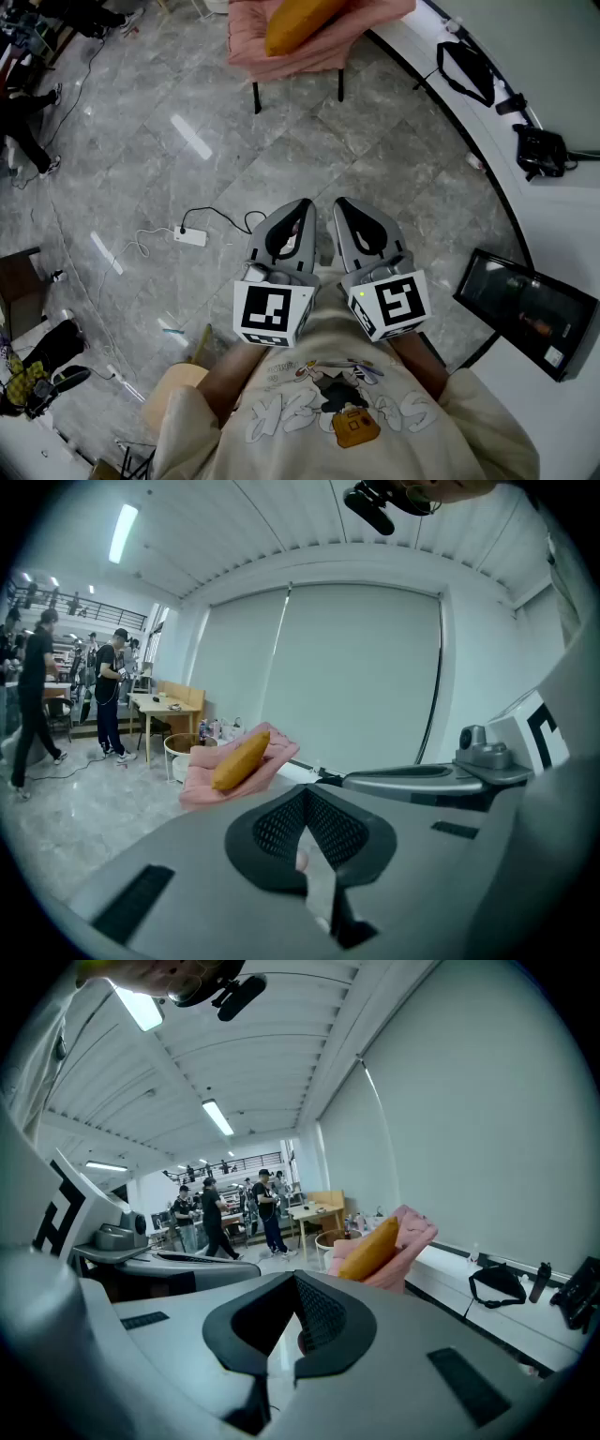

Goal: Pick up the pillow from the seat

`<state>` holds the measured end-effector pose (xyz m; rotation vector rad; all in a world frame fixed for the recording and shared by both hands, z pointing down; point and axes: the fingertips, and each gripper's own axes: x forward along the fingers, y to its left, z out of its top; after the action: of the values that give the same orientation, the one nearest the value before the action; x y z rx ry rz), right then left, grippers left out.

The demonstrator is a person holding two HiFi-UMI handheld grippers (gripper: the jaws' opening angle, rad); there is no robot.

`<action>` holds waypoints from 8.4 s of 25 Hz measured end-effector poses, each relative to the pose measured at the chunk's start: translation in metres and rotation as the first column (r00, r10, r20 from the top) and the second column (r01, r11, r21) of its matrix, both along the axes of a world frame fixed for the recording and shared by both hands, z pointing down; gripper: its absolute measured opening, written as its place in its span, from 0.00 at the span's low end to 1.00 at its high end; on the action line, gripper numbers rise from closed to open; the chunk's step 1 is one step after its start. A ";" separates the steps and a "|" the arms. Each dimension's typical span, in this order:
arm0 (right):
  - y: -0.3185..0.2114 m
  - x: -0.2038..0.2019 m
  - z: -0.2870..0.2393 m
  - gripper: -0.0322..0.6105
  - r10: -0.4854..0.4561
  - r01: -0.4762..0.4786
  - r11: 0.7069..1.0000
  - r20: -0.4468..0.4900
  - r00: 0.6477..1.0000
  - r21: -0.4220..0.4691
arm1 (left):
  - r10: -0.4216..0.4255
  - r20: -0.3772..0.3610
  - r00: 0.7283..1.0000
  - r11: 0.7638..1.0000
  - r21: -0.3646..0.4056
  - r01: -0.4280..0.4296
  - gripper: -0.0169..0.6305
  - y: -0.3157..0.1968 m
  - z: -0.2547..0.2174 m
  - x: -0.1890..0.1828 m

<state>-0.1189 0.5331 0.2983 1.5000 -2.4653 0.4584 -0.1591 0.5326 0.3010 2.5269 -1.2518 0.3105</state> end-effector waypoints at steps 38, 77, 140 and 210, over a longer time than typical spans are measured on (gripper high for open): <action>-0.117 0.217 0.017 0.08 0.033 -0.021 0.997 0.167 0.985 -0.072 | -0.030 0.121 0.992 1.000 0.000 0.030 0.03 -0.112 -0.003 0.196; -0.412 0.085 0.029 0.09 0.188 -0.176 0.972 0.067 0.980 -0.154 | 0.092 -0.003 0.996 0.995 -0.035 -0.092 0.03 -0.413 0.009 0.054; -0.665 0.223 0.063 0.09 -0.097 0.135 0.965 0.169 0.981 -0.224 | -0.035 0.173 0.984 0.987 -0.146 0.061 0.04 -0.627 0.064 0.204; -0.709 0.225 0.205 0.09 0.015 0.038 0.884 0.108 0.994 -0.466 | 0.097 0.348 0.933 0.972 -0.233 -0.014 0.95 -0.693 0.278 0.183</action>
<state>0.1057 -0.1756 0.5033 1.2817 -2.2106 1.0709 0.0239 -0.1605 0.5789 2.3771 -1.1840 0.9095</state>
